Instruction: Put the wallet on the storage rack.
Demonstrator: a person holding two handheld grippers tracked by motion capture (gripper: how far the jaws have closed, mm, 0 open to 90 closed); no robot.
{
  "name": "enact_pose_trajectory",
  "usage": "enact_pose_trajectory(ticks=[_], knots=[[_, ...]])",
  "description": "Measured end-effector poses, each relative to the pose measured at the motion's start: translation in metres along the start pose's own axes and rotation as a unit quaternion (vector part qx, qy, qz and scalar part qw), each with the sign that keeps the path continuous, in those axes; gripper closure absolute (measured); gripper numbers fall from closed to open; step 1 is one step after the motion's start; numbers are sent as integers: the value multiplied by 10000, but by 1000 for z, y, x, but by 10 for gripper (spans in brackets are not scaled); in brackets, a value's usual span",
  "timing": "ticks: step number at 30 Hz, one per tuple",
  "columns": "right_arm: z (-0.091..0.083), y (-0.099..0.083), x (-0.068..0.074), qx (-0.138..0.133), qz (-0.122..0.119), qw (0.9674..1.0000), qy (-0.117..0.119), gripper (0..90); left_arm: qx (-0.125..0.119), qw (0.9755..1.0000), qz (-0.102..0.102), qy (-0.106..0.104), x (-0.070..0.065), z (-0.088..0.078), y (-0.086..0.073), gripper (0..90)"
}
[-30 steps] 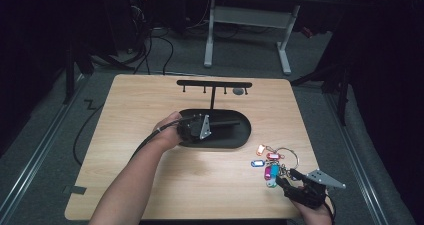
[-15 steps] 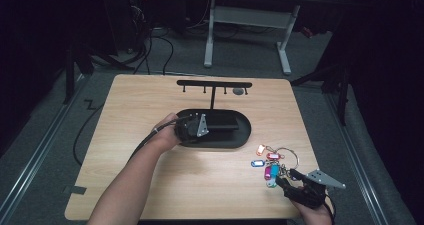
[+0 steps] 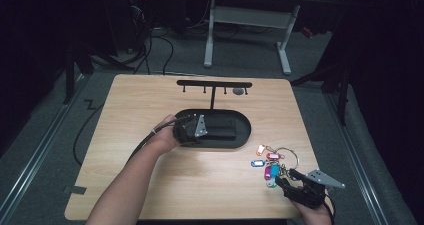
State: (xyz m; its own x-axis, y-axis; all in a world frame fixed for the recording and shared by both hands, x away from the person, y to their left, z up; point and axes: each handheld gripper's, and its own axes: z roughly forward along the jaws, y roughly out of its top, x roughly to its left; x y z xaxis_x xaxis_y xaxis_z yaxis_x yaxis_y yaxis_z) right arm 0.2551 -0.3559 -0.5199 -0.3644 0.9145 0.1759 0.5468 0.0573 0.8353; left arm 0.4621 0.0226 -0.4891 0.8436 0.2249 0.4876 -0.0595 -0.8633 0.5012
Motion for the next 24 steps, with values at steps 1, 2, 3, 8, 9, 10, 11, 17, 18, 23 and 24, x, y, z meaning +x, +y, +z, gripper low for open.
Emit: enact_pose_trajectory(ticks=[1, 2, 3, 8, 9, 10, 11, 17, 18, 23, 24], knots=[[0, 0, 0, 0, 0, 10000, 0, 290, 0, 10000, 0, 0, 0, 0, 0, 504], [0, 0, 0, -2, -4, 10000, 1, 290, -22, 10000, -41, 14, -2, -3, 0, 501], [0, 0, 0, -2, -4, 10000, 1, 290, -22, 10000, -41, 14, -2, -3, 0, 501], [0, 0, 0, 0, -4, 10000, -10, 290, -254, 9994, -235, 36, -9, -16, 0, 497], [-1, 0, 0, 0, -15, 10000, -11, 290, -303, 9992, -246, 59, -11, -19, 0, 494], [-1, 1, 0, -1, -20, 10000, -11, 290, -374, 9989, -252, 100, -16, -26, -2, 494], [-1, 1, 0, 3, -26, 10000, -14, 290, -374, 9989, -252, 100, -16, -26, -2, 495], [-1, 2, 1, -26, -71, 10000, -4, 290, -536, 9965, -628, 114, -30, -42, -15, 485], [-1, 2, 1, -29, -73, 10000, 0, 290, -582, 9957, -716, 111, -32, -45, -18, 475], [-1, 3, 1, -30, -93, 10000, 4, 290, -647, 9922, -1053, 137, -46, -57, -35, 466], [-1, 3, 2, -36, -90, 10000, 9, 290, -648, 9905, -1209, 128, -53, -60, -44, 463]])
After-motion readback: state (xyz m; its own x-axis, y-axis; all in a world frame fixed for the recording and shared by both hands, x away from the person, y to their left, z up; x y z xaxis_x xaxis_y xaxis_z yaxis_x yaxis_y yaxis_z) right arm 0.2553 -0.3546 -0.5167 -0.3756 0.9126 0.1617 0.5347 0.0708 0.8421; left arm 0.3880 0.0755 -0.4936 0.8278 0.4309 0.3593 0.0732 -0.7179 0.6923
